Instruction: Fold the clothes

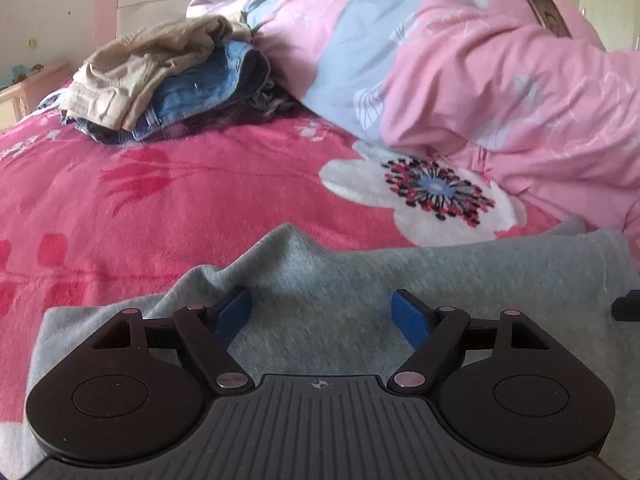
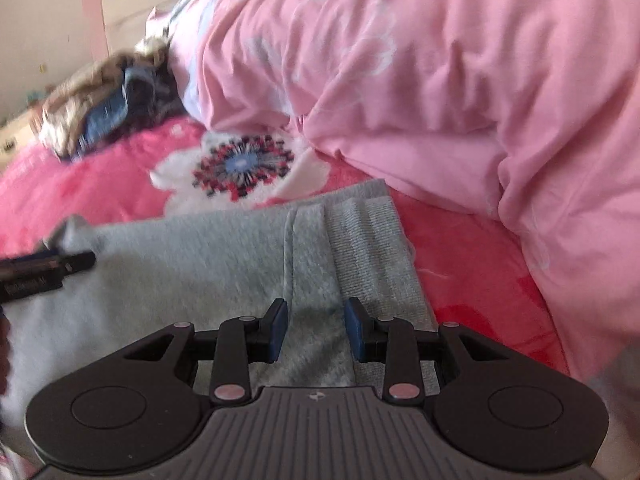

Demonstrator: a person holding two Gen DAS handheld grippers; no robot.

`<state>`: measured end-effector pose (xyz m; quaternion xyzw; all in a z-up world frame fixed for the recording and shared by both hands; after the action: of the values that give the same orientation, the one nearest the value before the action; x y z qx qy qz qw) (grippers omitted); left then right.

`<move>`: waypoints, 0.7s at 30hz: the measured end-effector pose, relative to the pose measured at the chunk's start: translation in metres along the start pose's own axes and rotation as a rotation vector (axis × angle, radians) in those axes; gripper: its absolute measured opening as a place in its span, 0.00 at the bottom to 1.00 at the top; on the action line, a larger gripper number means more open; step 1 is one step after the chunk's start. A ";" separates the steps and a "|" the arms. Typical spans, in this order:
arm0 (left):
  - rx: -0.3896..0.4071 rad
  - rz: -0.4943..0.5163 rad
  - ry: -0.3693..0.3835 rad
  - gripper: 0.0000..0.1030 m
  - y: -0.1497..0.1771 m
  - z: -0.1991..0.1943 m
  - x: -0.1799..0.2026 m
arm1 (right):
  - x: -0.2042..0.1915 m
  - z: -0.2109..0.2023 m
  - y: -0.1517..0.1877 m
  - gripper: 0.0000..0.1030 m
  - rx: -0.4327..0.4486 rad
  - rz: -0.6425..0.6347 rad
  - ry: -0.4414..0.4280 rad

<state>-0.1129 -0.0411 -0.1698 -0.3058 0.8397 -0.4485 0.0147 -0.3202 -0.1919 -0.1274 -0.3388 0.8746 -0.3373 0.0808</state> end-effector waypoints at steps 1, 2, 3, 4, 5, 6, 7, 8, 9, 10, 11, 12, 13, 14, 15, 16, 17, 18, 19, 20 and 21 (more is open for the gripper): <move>0.011 0.008 -0.002 0.76 -0.002 -0.003 0.002 | 0.005 -0.007 -0.001 0.33 0.003 0.025 -0.024; 0.027 0.016 -0.003 0.76 -0.004 -0.008 0.005 | 0.009 -0.013 -0.002 0.33 0.006 0.051 -0.047; 0.039 0.024 0.000 0.76 -0.006 -0.012 0.008 | 0.015 -0.021 -0.003 0.33 0.007 0.074 -0.070; 0.051 0.030 0.010 0.76 -0.008 -0.017 0.012 | 0.021 -0.029 -0.002 0.33 0.004 0.093 -0.090; 0.061 0.034 0.027 0.76 -0.009 -0.022 0.016 | 0.027 -0.037 -0.001 0.33 0.000 0.111 -0.109; 0.067 0.032 0.050 0.76 -0.010 -0.026 0.020 | 0.034 -0.046 0.002 0.34 -0.007 0.133 -0.123; 0.069 0.030 0.083 0.76 -0.010 -0.030 0.026 | 0.042 -0.054 0.006 0.35 -0.025 0.164 -0.137; 0.071 0.028 0.120 0.76 -0.010 -0.033 0.032 | 0.048 -0.059 0.012 0.35 -0.059 0.203 -0.159; 0.069 0.025 0.157 0.76 -0.010 -0.036 0.038 | 0.053 -0.063 0.021 0.35 -0.105 0.253 -0.190; 0.062 0.022 0.199 0.76 -0.009 -0.037 0.045 | 0.056 -0.067 0.031 0.36 -0.154 0.301 -0.219; 0.049 0.027 0.239 0.76 -0.007 -0.035 0.052 | 0.056 -0.068 0.044 0.36 -0.203 0.341 -0.243; 0.035 0.035 0.278 0.76 -0.005 -0.033 0.060 | 0.055 -0.069 0.057 0.36 -0.245 0.376 -0.256; 0.016 0.052 0.304 0.76 -0.002 -0.029 0.068 | 0.053 -0.069 0.069 0.36 -0.281 0.407 -0.264; -0.007 0.077 0.323 0.76 0.001 -0.024 0.077 | 0.050 -0.067 0.079 0.36 -0.306 0.433 -0.259; -0.026 0.102 0.338 0.76 0.004 -0.019 0.085 | 0.049 -0.063 0.087 0.37 -0.330 0.464 -0.252; -0.042 0.122 0.346 0.76 0.006 -0.013 0.090 | 0.048 -0.059 0.092 0.37 -0.341 0.495 -0.248; -0.058 0.142 0.353 0.76 0.009 -0.007 0.095 | 0.048 -0.055 0.095 0.37 -0.340 0.520 -0.245; -0.074 0.161 0.359 0.76 0.012 -0.001 0.099 | 0.048 -0.052 0.098 0.37 -0.336 0.535 -0.236; -0.091 0.173 0.355 0.76 0.015 0.005 0.103 | 0.049 -0.048 0.101 0.39 -0.336 0.557 -0.229; -0.106 0.173 0.349 0.75 0.017 0.009 0.103 | 0.051 -0.045 0.105 0.41 -0.342 0.590 -0.225; -0.121 0.171 0.344 0.75 0.019 0.014 0.102 | 0.052 -0.041 0.109 0.41 -0.348 0.624 -0.222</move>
<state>-0.2015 -0.0976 -0.1668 -0.1527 0.8782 -0.4399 -0.1094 -0.4339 -0.1444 -0.1618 -0.0991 0.9659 -0.1041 0.2152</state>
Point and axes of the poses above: each gripper's, at about its wrist camera, not at the fingertips, and z roughly the way its jaws point, x to its right, y to its underside, the point moved 2 cm from there along z, roughly the way its jaws point, and after that the axes turned 15 degrees about y, right-handed, at the moved point
